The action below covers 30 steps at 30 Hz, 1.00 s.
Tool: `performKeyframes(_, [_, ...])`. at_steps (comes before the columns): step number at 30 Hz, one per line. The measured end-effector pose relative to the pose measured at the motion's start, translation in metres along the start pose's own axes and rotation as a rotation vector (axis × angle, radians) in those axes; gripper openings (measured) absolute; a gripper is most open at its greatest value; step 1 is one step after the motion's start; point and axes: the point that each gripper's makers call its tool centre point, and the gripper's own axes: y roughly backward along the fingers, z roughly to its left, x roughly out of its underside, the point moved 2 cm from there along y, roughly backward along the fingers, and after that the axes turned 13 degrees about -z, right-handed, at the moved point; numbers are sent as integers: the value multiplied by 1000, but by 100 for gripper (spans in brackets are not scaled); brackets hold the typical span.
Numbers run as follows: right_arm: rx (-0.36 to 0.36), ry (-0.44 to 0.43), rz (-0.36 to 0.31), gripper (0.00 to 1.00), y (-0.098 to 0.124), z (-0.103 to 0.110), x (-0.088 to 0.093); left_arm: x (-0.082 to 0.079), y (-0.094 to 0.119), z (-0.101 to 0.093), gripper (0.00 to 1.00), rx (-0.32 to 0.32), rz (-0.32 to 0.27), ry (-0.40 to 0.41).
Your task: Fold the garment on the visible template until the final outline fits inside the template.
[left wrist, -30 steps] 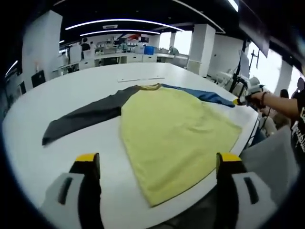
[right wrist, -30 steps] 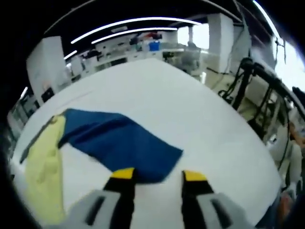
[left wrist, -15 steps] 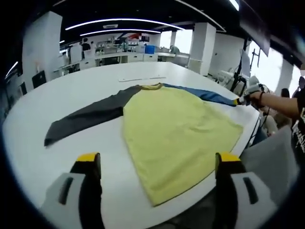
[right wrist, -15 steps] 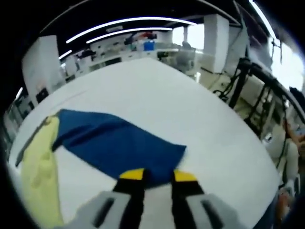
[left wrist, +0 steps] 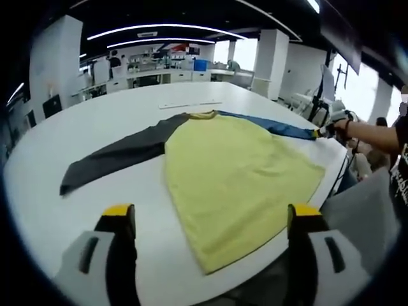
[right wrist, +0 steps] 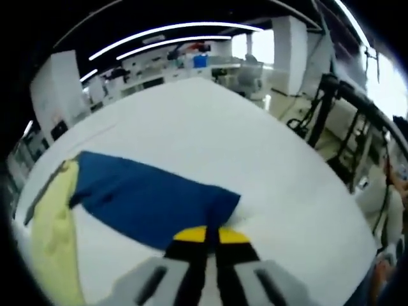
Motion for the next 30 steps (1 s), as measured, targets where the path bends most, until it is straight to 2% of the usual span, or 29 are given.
performKeyframes(3, [2,16,1,0,-4,-7,-5,-1,1,2,97,-2,-8,1])
performKeyframes(5, [-6,37,-5,0,0,-3,-10,-2,1,2,97,-4,-11,3])
performKeyframes(10, [-27,96,-19,0,-9,-9,-23,-2,2,3,97,-2,-13,-1])
performKeyframes(17, [-31,53,1,0,-13,-12,-20,-1,3,6,98,-3,-18,-1])
performKeyframes(19, [-32,44,5,0,-24,-20,-21,0,4,7,97,-5,-17,1])
performKeyframes(20, [-33,41,7,0,-15,-13,-20,0,4,7,97,-6,-16,1])
performKeyframes(30, [-23,15,12,0,-29,-24,-28,0,6,5,98,-9,-14,0])
